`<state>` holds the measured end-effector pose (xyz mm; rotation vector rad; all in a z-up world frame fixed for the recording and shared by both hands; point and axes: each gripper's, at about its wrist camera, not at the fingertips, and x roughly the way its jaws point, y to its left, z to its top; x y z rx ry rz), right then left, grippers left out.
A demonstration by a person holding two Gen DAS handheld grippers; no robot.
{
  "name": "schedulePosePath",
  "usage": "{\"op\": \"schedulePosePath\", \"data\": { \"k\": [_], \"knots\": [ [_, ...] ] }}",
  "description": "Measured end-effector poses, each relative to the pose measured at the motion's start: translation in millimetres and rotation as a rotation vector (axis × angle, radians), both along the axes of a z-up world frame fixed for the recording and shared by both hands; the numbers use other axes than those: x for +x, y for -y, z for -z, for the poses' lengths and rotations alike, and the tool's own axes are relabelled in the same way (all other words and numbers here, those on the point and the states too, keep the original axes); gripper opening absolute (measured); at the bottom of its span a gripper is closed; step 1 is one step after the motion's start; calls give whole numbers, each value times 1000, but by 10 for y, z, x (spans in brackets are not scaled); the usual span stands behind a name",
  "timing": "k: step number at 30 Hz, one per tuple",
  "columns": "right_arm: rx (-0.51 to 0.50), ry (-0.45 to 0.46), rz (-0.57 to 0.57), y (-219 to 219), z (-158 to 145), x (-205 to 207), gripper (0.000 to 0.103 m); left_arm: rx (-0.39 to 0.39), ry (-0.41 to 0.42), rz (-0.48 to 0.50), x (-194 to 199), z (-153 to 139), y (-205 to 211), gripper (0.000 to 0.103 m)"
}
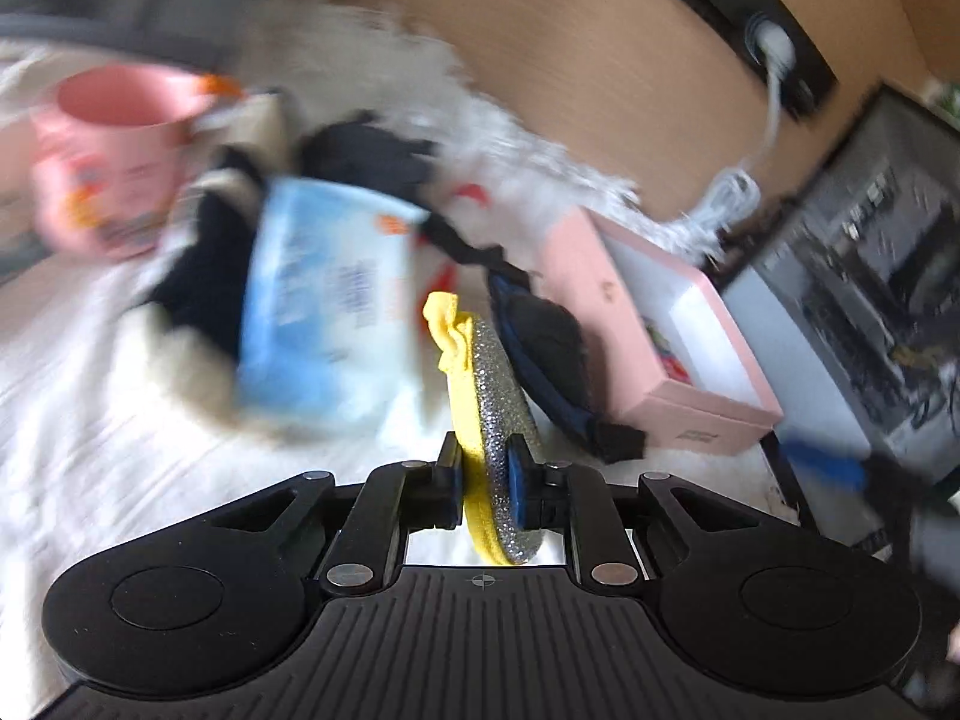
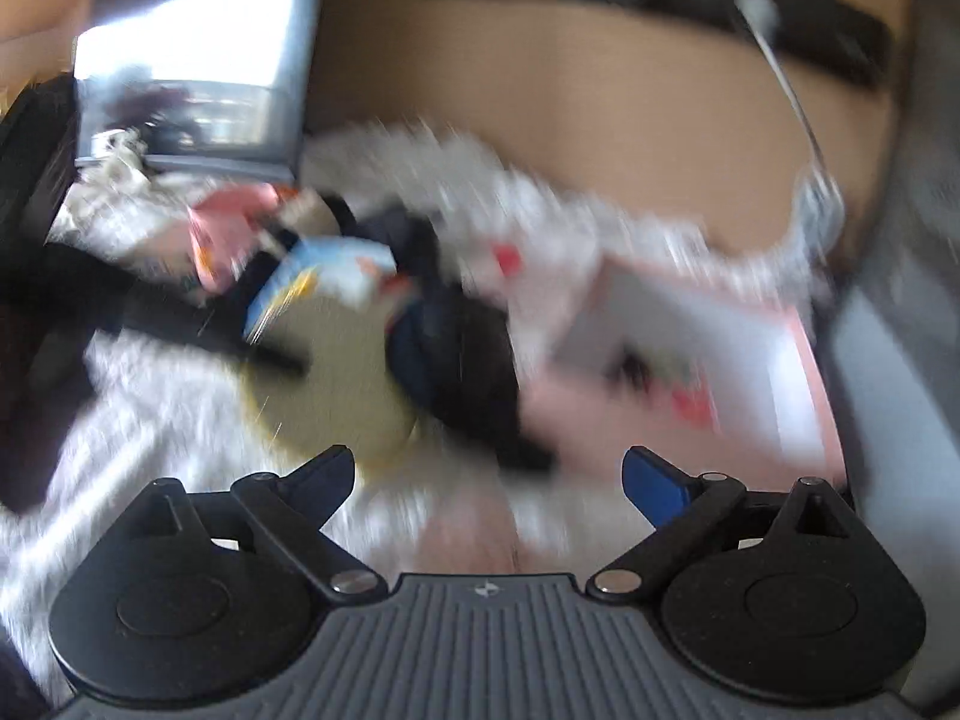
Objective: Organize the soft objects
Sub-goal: 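Grasp the yellow-silver sponge pad with the left tool, then grasp the blue-black eye mask with the right tool while the left holds the sponge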
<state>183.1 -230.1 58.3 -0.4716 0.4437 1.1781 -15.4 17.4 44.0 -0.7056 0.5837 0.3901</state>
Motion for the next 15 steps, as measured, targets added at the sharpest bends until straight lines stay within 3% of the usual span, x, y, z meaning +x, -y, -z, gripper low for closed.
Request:
{"op": "schedulePosePath", "data": {
  "k": [4,8,10,12,15],
  "knots": [
    [1,25,-58,-649,-148,36,96,7,-17,-115,-480,-45,-90,16],
    [-101,67,-97,-1395,12,84,95,37,-35,-189,-810,-93,-127,17],
    [-178,76,-99,-1712,146,123,90,39,-33,-205,-912,-100,-104,17],
    [-235,94,-103,-1943,300,160,77,44,-43,-208,-942,-106,-63,17],
    [-286,75,-87,-2158,429,250,74,61,-51,-201,-961,-119,-13,17]
  ]
}}
